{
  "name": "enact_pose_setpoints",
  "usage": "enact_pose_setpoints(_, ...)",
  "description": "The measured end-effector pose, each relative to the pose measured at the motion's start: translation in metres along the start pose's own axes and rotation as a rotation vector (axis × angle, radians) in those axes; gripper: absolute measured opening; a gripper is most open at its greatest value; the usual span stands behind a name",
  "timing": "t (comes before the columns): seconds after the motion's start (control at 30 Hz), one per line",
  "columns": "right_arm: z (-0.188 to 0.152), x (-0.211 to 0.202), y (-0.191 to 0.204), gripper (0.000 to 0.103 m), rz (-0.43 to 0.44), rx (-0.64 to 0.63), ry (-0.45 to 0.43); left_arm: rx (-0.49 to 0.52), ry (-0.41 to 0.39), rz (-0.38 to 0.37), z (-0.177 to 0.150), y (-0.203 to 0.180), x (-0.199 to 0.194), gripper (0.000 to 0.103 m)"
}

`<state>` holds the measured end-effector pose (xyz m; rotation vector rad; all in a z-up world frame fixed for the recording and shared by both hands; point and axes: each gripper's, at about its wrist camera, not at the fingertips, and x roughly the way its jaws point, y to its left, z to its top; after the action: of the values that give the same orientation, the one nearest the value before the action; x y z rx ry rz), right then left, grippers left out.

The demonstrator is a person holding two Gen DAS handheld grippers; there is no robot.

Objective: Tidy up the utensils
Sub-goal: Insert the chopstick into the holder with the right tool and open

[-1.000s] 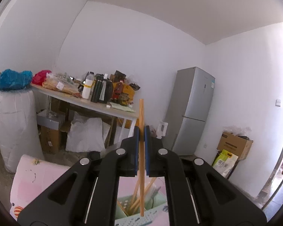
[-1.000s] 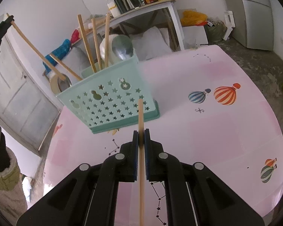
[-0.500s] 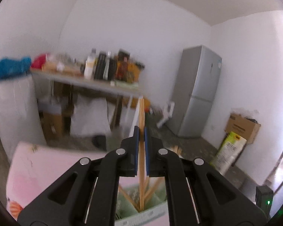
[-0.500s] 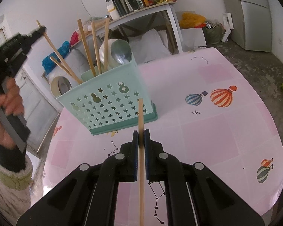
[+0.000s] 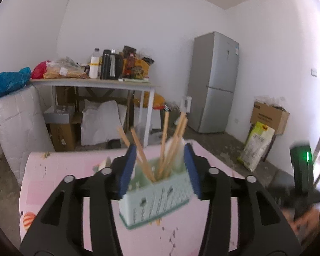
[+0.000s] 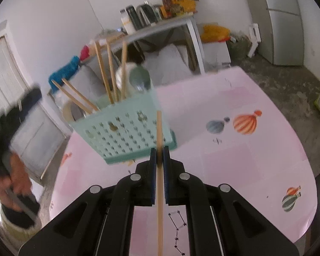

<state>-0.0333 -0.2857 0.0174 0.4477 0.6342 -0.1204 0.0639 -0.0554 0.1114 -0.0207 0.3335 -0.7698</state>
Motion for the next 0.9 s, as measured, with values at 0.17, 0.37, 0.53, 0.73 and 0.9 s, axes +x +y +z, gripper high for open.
enact_pose_setpoints(0.17, 0.024, -0.027, 0.013, 0.006, 0.033, -0.028, -0.142, 0.040, 0.143, 0.025, -0.044, -0.009, -0.002, 0.056)
enact_pose_setpoints(0.37, 0.071, -0.064, 0.041, 0.006, 0.078, -0.096, -0.335, 0.032, 0.341, 0.137, -0.092, 0.000, 0.020, 0.066)
enact_pose_setpoints(0.53, 0.113, -0.086, 0.072, 0.006, 0.124, -0.178, -0.484, 0.008, 0.435, 0.316, -0.108, 0.021, 0.039, 0.073)
enact_pose_setpoints(0.73, 0.151, -0.069, 0.100, 0.006, 0.202, -0.206, -0.563, -0.026, 0.474, 0.411, -0.108, 0.037, 0.055, 0.084)
enact_pose_setpoints(0.9, 0.160, -0.034, 0.119, 0.006, 0.217, -0.234, -0.564, -0.031, 0.509, 0.439, -0.108, 0.043, 0.067, 0.085)
